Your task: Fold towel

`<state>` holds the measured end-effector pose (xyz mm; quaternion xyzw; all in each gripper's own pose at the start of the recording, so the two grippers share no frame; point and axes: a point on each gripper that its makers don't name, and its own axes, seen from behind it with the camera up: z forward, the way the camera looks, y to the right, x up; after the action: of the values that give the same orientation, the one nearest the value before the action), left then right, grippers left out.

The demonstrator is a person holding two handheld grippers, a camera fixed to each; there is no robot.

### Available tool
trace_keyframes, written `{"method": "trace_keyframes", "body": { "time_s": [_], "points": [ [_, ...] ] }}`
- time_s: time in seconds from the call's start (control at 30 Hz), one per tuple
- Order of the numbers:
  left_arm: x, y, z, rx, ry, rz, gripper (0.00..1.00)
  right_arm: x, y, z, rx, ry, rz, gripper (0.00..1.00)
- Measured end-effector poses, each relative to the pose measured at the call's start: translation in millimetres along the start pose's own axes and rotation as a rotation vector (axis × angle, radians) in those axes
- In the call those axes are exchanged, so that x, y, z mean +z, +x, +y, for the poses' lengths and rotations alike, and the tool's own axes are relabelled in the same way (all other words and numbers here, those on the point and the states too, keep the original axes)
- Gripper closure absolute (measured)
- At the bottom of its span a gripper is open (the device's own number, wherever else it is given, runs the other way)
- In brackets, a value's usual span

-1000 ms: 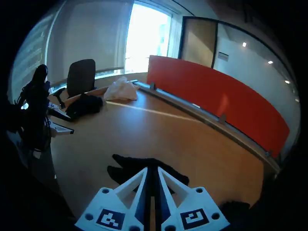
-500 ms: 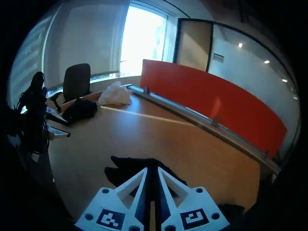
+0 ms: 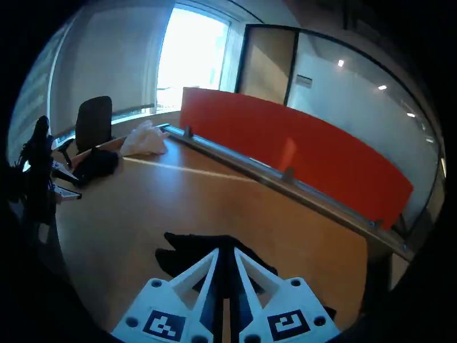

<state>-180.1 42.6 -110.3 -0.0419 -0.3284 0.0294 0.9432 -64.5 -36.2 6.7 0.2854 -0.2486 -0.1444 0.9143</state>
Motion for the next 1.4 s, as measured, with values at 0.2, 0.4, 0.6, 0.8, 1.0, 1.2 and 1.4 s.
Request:
{"method": "trace_keyframes", "body": {
  "time_s": [0.2, 0.4, 0.6, 0.8, 1.0, 1.2, 1.4],
  "points": [
    [2.3, 2, 1.1, 0.004, 0.0, -0.003, 0.19, -3.9, -11, 40, 0.03, -0.04, -0.018, 0.95],
    [4.1, 5, 3.2, 0.011, 0.0, -0.003, 0.19, -5.9, -20, 77, 0.05, -0.079, -0.038, 0.95],
    [5.3, 7, 5.6, 0.014, 0.0, -0.003, 0.19, -8.4, -29, 112, 0.072, -0.112, -0.057, 0.95],
    [6.6, 8, 8.6, 0.02, -0.002, -0.007, 0.19, -8.9, -43, 145, 0.083, -0.143, -0.089, 0.95],
    [7.1, 10, 10.7, 0.025, 0.0, -0.008, 0.19, -5.2, -55, 173, 0.09, -0.167, -0.118, 0.95],
    [6.5, 10, 10.8, 0.026, 0.007, -0.013, 0.19, -0.2, -66, 195, 0.099, -0.182, -0.146, 0.95],
    [6.1, 9, 13.2, 0.028, 0.009, -0.016, 0.19, 2.7, -81, 203, 0.121, -0.19, -0.172, 0.95]
  ]
}}
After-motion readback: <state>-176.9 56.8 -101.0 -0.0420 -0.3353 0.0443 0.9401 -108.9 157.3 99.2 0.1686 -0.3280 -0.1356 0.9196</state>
